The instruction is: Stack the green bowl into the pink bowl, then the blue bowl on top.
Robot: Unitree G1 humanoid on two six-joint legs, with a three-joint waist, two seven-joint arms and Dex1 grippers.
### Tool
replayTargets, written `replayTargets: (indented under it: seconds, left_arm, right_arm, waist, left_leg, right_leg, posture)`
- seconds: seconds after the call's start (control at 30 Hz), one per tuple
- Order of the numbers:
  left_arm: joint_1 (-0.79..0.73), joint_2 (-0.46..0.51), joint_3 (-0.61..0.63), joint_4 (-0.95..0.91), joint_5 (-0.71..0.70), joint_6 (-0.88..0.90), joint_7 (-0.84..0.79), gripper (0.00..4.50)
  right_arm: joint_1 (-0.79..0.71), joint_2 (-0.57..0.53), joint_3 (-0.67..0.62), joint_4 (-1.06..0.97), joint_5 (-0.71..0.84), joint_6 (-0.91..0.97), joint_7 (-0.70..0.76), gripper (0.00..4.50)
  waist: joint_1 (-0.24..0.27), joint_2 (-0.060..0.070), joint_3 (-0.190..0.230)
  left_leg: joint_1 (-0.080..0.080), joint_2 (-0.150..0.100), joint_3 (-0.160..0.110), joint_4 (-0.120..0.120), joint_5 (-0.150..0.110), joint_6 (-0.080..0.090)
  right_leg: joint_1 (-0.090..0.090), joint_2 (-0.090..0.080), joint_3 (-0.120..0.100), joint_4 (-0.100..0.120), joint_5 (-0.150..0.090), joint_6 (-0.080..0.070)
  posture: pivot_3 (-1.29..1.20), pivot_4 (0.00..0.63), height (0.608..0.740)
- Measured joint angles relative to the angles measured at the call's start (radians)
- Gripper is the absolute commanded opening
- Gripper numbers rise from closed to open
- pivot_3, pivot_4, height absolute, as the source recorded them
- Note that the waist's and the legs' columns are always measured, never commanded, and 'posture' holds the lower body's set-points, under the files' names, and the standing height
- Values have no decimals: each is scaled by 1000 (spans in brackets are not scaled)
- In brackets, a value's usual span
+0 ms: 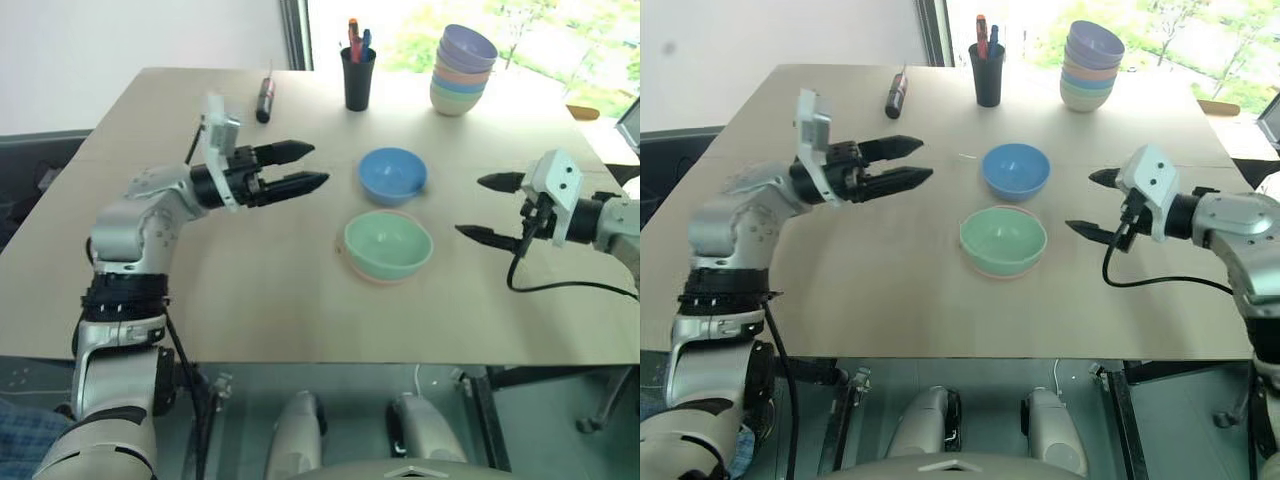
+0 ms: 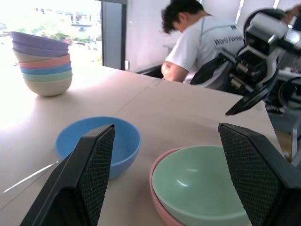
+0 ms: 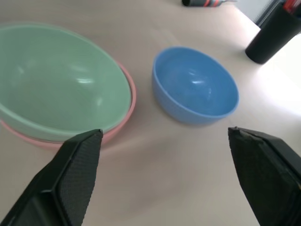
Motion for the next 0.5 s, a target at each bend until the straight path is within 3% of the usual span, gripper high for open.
replayTargets:
  seconds: [0.27, 0.5]
  left_arm:
    - [139, 25, 102, -156, -66, 68, 110, 3702]
    - [276, 51, 203, -311, -64, 15, 203, 3702]
  right_arm:
    - [-305, 132, 239, 483, -318, -447, 84, 4500]
    - [-520, 287, 352, 915, -536, -710, 11, 4500]
  waist:
    - [1, 0, 2]
    - [0, -1, 3]
  left_leg:
    - [0, 0, 1, -1, 2, -3]
    - [0, 0, 2, -1, 3, -5]
  right_leg:
    - [-1, 0, 1, 0, 0, 0]
    - [-1, -1, 1, 0, 0, -1]
  posture:
    - [0, 150, 740]
    - [0, 150, 740]
